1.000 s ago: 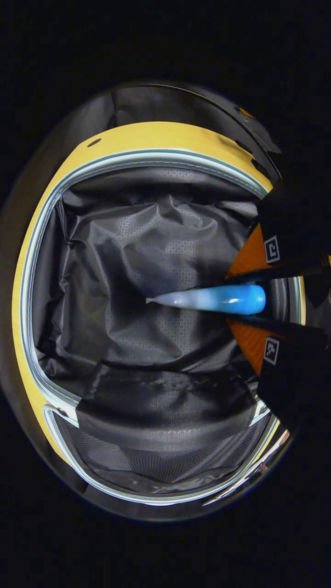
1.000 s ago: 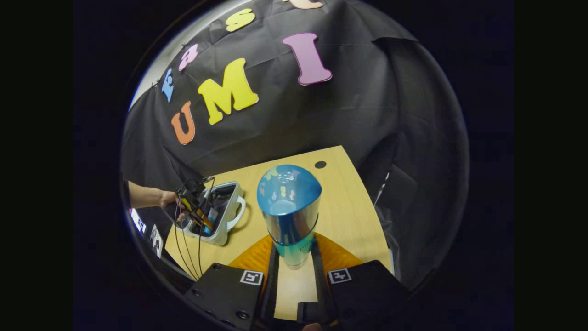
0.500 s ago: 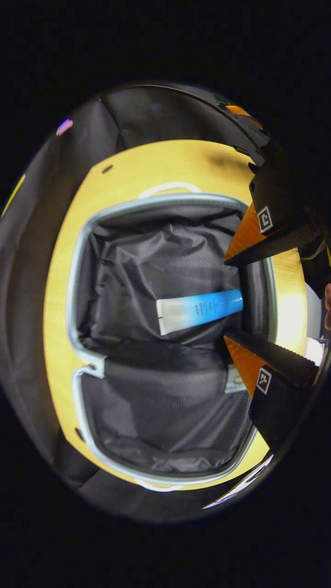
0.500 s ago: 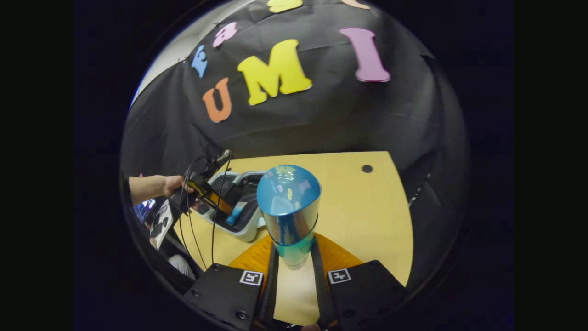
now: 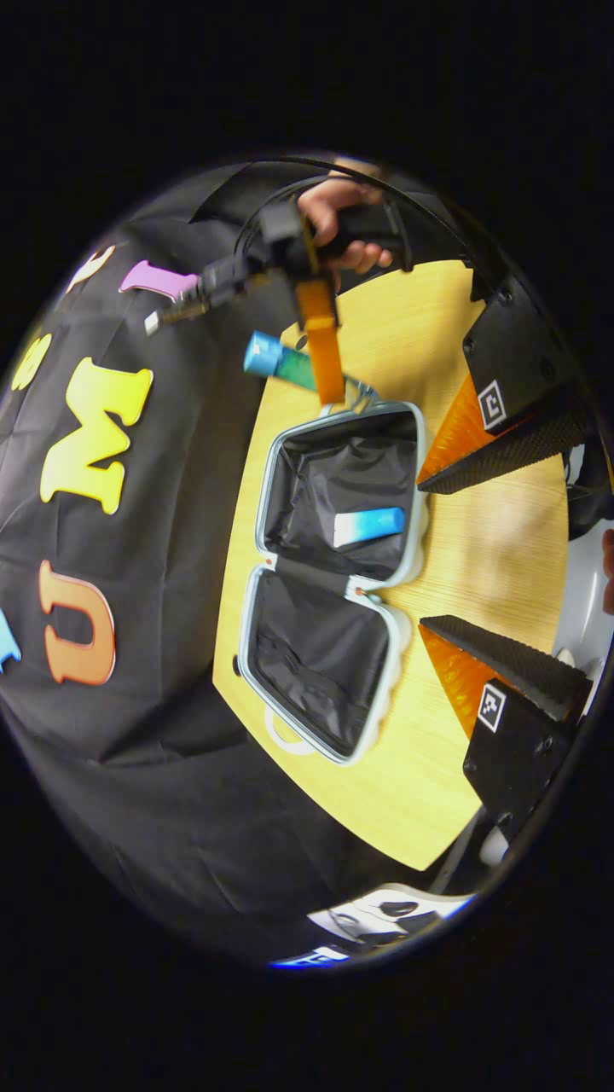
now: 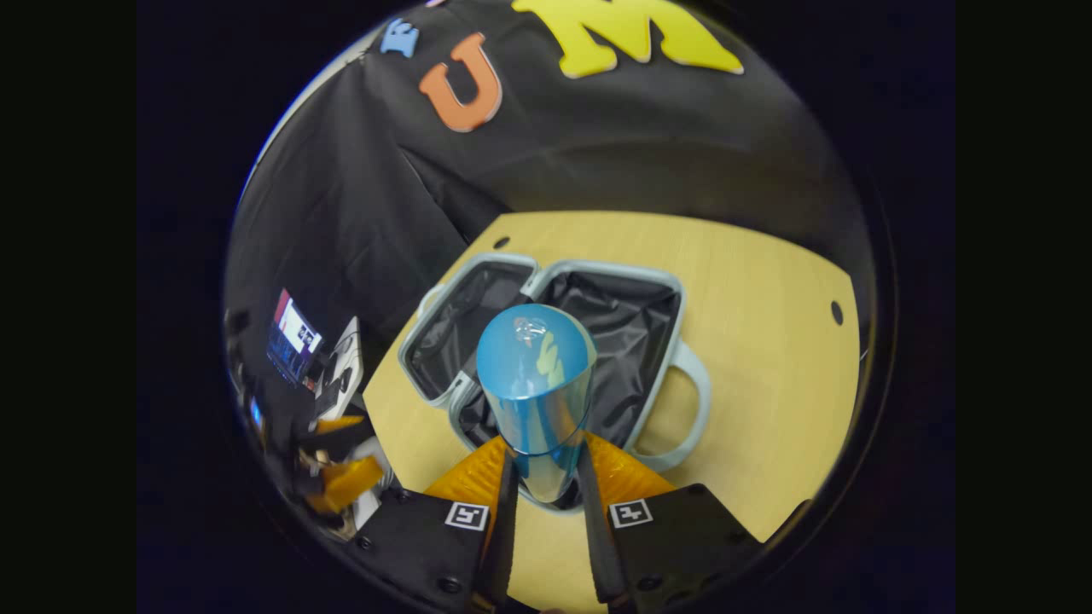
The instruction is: First open the suitcase, pack the skin care products into it, and then close the suitcase.
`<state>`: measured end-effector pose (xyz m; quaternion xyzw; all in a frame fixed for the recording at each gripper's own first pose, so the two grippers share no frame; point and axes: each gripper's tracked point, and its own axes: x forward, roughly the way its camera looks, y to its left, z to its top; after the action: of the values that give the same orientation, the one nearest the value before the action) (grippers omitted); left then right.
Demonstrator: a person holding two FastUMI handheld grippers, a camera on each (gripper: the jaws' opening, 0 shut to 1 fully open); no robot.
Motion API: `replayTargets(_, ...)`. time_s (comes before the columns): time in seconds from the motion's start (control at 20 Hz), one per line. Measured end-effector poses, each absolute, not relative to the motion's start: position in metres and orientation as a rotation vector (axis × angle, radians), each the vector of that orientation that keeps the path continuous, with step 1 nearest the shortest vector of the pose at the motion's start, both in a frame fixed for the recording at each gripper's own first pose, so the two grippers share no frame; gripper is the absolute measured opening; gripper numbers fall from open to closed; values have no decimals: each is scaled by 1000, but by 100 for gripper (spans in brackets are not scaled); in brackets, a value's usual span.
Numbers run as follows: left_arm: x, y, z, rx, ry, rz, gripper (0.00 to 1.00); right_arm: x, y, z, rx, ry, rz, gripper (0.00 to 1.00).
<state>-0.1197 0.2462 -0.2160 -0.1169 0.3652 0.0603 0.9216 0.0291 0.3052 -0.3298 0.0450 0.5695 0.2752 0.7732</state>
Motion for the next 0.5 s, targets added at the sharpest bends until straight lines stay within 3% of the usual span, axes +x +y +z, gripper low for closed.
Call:
replayTargets(0.35,-185,269,-240,-424,767,236,92,32,320,-424,118,1648,246,35)
replayTargets(0.5,-189,293,-233,-434,746,276,92,35,326,-442,220,1715,86,35)
